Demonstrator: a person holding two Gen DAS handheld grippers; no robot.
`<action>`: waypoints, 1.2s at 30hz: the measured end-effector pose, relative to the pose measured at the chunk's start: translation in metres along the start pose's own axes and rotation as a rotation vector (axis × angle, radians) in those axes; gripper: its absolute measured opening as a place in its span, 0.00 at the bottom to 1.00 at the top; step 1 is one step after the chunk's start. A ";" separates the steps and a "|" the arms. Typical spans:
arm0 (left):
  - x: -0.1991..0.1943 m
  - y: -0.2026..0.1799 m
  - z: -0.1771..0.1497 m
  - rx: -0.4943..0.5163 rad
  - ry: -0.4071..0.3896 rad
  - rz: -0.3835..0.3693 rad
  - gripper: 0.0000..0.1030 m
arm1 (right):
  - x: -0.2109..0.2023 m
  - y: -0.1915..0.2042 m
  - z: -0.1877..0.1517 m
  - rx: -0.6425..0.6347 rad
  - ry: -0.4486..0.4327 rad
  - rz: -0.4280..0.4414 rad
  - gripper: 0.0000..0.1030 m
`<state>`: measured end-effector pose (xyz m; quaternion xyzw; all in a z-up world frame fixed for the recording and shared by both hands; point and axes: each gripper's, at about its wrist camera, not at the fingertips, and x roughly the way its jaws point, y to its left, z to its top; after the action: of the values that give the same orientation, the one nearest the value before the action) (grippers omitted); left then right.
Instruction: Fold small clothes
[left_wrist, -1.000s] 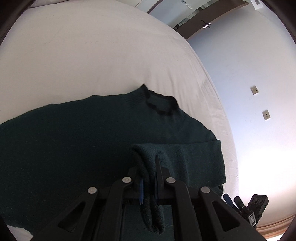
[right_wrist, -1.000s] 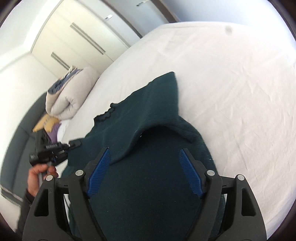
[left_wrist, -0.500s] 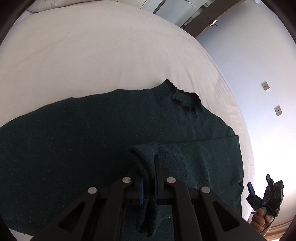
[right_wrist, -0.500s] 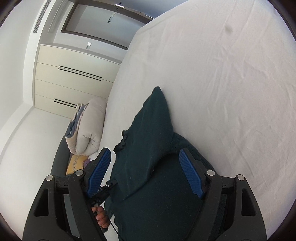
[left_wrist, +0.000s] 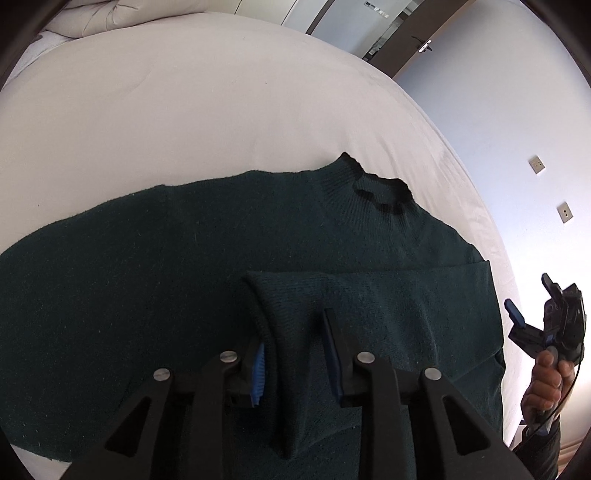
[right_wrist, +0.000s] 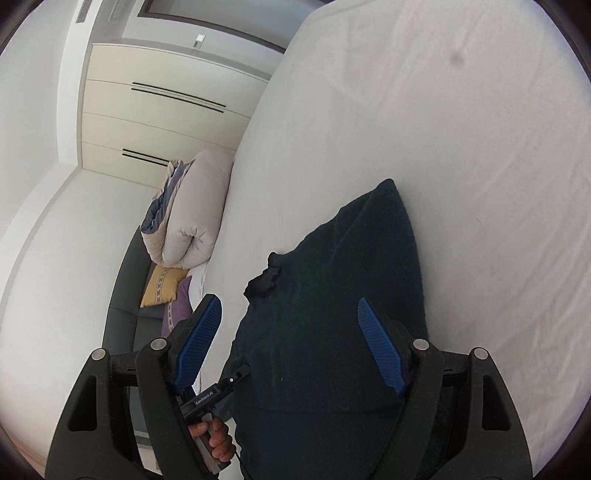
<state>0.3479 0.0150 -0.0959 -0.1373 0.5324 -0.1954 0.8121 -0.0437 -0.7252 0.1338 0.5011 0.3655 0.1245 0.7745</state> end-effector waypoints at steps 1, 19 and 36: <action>-0.001 0.003 -0.001 -0.013 -0.004 -0.006 0.24 | 0.008 -0.003 0.005 0.003 0.007 -0.006 0.74; -0.012 0.013 -0.020 -0.073 -0.051 -0.040 0.23 | 0.029 -0.025 -0.002 -0.039 0.090 -0.052 0.74; -0.221 0.242 -0.186 -0.802 -0.603 -0.195 0.91 | -0.094 0.001 -0.140 0.021 -0.034 0.046 0.75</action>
<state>0.1395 0.3290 -0.0950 -0.5375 0.2921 -0.0020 0.7910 -0.2063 -0.6817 0.1441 0.5193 0.3419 0.1297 0.7724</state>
